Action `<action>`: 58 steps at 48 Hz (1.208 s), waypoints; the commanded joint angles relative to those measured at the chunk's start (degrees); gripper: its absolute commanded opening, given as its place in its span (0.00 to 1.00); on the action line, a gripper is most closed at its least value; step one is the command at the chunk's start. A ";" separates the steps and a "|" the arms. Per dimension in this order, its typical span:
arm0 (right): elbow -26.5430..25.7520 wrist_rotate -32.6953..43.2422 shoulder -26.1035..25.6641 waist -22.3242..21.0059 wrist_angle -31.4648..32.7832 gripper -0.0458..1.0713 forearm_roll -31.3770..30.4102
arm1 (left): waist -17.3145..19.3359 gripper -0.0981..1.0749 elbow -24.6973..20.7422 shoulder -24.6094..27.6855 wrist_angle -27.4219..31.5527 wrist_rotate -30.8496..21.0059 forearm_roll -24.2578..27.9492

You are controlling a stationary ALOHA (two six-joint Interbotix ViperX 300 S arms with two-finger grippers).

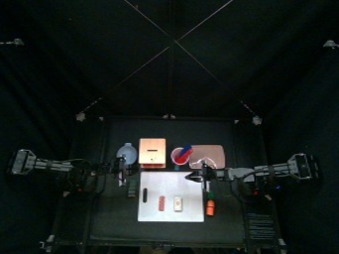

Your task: Grab salmon

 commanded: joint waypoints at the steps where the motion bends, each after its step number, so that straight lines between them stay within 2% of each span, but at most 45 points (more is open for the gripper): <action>1: -0.79 -0.09 -0.70 -0.09 -0.44 0.13 0.09 | 0.00 0.41 -1.23 0.00 -0.26 0.09 0.26; 22: -2.46 -0.26 0.09 0.53 -3.08 0.13 -0.18 | -0.09 0.41 -0.44 0.18 -0.79 -0.26 1.23; 30: -3.87 -0.62 2.11 0.09 -4.75 0.13 -1.05 | -0.53 0.41 -0.53 3.96 -1.76 -0.26 1.23; 40: -4.75 -0.18 4.57 0.26 -5.10 0.13 -1.05 | -1.14 0.41 -2.29 8.44 -4.57 -0.26 1.32; 58: -5.36 -0.09 3.43 2.37 -2.72 0.13 0.00 | -1.32 0.41 -5.71 8.53 -5.89 -0.35 2.46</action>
